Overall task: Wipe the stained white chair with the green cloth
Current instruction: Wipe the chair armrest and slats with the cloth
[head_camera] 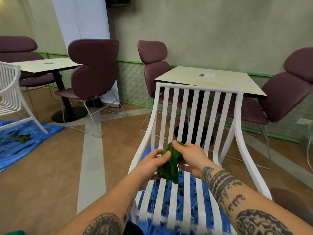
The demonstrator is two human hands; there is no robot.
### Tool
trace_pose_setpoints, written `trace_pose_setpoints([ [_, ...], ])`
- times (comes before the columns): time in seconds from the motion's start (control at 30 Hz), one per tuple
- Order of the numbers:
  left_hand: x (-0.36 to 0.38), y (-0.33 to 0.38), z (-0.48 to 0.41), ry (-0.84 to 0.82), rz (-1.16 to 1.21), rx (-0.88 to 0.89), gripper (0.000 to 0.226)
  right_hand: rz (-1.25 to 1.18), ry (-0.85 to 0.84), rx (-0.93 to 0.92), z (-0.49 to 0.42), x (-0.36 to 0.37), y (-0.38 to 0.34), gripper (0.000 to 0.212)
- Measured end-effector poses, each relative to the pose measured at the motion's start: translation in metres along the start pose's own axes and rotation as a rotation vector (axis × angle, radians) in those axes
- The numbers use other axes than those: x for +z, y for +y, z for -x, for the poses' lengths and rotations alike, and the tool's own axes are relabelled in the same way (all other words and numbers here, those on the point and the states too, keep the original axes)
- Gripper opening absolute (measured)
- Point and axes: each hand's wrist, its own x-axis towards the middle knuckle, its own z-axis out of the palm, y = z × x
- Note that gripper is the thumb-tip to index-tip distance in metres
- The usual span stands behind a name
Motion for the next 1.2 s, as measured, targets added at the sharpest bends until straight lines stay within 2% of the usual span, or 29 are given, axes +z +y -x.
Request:
trace_pose_setpoints([
  [0.17, 0.009, -0.009, -0.009, 0.043, 0.131, 0.0, 0.022, -0.001, 0.003, 0.019, 0.0, -0.012, 0.004, 0.033],
  [0.27, 0.012, -0.002, -0.009, 0.039, 0.187, 0.011, 0.023, -0.052, 0.016, -0.009, -0.003, -0.022, 0.009, 0.03],
  [0.37, 0.014, 0.007, -0.011, 0.119, 0.196, 0.068, 0.021, -0.119, -0.034, -0.013, -0.004, -0.023, 0.008, 0.026],
  [0.53, 0.014, 0.022, -0.008, 0.164, 0.171, 0.16, 0.022, -0.013, -0.104, -0.053, -0.002, -0.019, -0.002, 0.042],
  [0.63, 0.014, 0.025, -0.007, 0.207, 0.192, 0.191, 0.033, 0.054, -0.131, -0.071, -0.002, -0.011, -0.004, 0.021],
  [0.7, 0.014, 0.024, -0.009, 0.238, 0.251, 0.192, 0.04, 0.078, 0.002, -0.178, -0.006, -0.003, 0.0, 0.01],
  [0.77, 0.015, 0.025, -0.011, 0.241, 0.388, 0.148, 0.033, 0.206, 0.181, -0.348, -0.009, 0.005, 0.007, 0.012],
  [0.8, 0.017, 0.026, -0.01, 0.223, 0.471, 0.116, 0.028, 0.251, 0.188, -0.407, -0.011, 0.009, 0.012, 0.017],
  [0.83, 0.018, 0.028, -0.009, 0.202, 0.547, 0.077, 0.028, 0.264, 0.126, -0.434, -0.013, 0.015, 0.018, 0.024],
  [0.9, 0.016, 0.026, -0.011, 0.108, 0.615, 0.004, 0.054, 0.282, -0.04, -0.403, -0.017, 0.025, 0.033, 0.046],
  [0.93, 0.012, 0.023, -0.012, 0.046, 0.605, -0.008, 0.072, 0.323, -0.073, -0.382, -0.02, 0.029, 0.04, 0.056],
  [0.97, 0.007, 0.02, -0.015, -0.007, 0.59, -0.007, 0.086, 0.357, -0.071, -0.378, -0.024, 0.032, 0.046, 0.056],
  [1.03, -0.012, 0.011, -0.024, -0.047, 0.577, -0.033, 0.103, 0.325, -0.007, -0.416, -0.037, 0.035, 0.053, 0.032],
  [1.07, -0.023, 0.008, -0.027, -0.033, 0.549, -0.047, 0.104, 0.299, 0.021, -0.425, -0.046, 0.036, 0.055, 0.025],
  [1.13, -0.047, 0.004, -0.034, 0.061, 0.351, -0.039, 0.087, 0.349, 0.063, -0.431, -0.064, 0.039, 0.057, 0.022],
  [1.2, -0.073, -0.002, -0.04, 0.326, 0.109, 0.034, 0.048, 0.497, 0.089, -0.418, -0.084, 0.051, 0.058, 0.026],
])
